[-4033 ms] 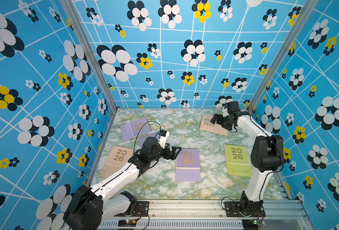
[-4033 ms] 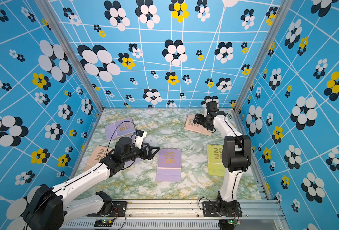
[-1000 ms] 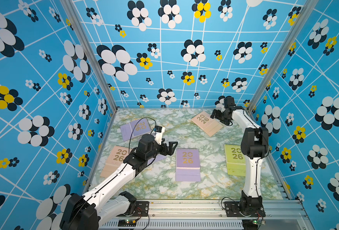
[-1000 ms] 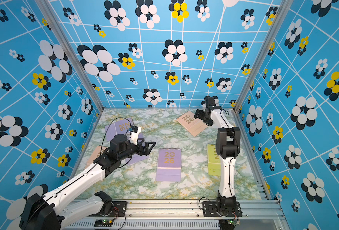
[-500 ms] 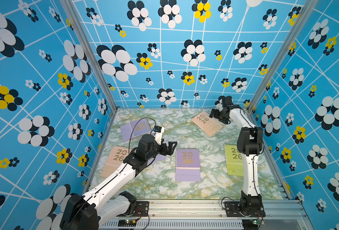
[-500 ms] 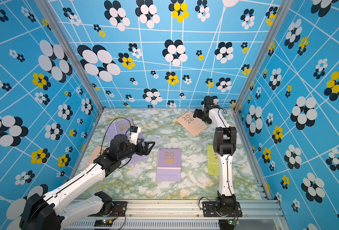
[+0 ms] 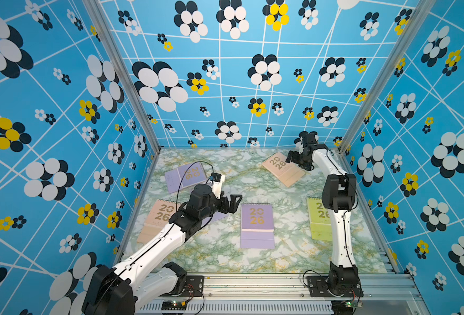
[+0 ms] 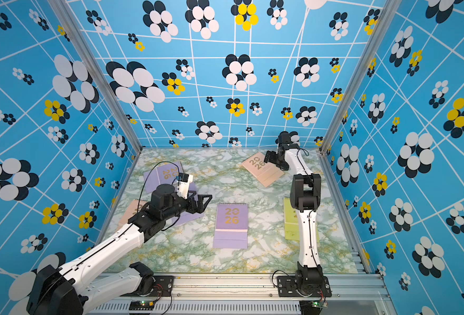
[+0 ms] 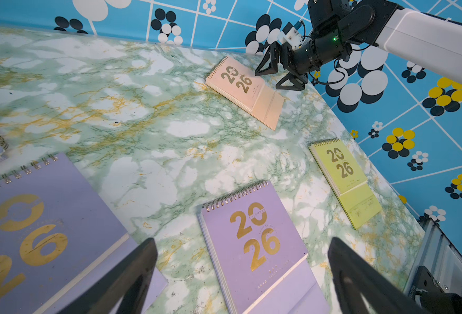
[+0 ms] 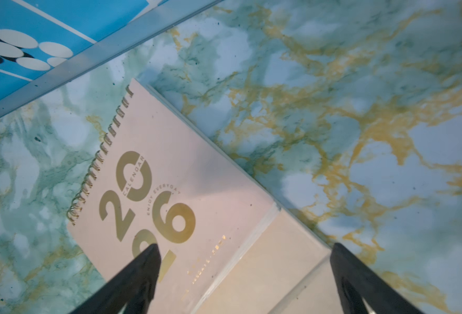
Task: Stack the calendars
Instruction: Adjust the calendar at the center of the board.
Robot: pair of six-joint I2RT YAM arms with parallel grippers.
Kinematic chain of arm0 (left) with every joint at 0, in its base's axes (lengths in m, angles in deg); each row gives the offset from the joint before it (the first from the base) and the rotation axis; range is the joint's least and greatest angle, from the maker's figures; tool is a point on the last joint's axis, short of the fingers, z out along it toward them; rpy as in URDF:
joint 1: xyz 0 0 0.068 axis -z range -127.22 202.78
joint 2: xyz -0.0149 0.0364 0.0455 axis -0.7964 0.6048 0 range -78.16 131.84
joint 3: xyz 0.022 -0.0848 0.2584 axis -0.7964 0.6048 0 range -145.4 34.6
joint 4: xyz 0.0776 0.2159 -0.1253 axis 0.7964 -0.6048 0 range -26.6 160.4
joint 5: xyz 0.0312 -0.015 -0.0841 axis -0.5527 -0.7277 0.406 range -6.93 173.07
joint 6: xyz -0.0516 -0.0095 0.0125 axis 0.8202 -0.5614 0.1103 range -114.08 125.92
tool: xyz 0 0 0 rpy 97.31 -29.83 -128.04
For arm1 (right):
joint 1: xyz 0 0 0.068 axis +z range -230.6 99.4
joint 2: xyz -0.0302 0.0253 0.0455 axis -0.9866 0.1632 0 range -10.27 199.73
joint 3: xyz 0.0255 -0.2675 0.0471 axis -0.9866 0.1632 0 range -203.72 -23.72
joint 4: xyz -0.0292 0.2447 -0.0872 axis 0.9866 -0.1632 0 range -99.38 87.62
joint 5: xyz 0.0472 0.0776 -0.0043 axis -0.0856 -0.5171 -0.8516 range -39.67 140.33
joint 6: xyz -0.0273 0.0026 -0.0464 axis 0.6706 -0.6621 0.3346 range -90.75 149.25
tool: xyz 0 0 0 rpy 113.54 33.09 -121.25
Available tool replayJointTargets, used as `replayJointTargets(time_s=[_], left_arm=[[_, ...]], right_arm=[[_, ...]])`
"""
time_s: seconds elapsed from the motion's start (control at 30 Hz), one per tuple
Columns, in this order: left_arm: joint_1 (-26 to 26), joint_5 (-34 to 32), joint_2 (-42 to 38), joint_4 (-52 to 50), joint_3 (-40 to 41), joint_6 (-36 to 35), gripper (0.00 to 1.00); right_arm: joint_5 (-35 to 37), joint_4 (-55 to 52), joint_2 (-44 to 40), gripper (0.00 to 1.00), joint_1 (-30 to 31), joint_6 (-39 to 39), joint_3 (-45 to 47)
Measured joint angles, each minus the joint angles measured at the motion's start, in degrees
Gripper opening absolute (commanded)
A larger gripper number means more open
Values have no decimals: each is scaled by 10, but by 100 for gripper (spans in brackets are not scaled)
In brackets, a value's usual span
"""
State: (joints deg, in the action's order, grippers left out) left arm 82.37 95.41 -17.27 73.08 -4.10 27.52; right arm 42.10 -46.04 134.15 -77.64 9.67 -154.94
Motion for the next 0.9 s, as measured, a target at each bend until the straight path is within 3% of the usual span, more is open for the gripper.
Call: replayJointTargets(time_s=[0.9], left_arm=[[0,-4,0,-14,-8,2,100]], right_arm=[[12,-13,36,98,0,2,-38]])
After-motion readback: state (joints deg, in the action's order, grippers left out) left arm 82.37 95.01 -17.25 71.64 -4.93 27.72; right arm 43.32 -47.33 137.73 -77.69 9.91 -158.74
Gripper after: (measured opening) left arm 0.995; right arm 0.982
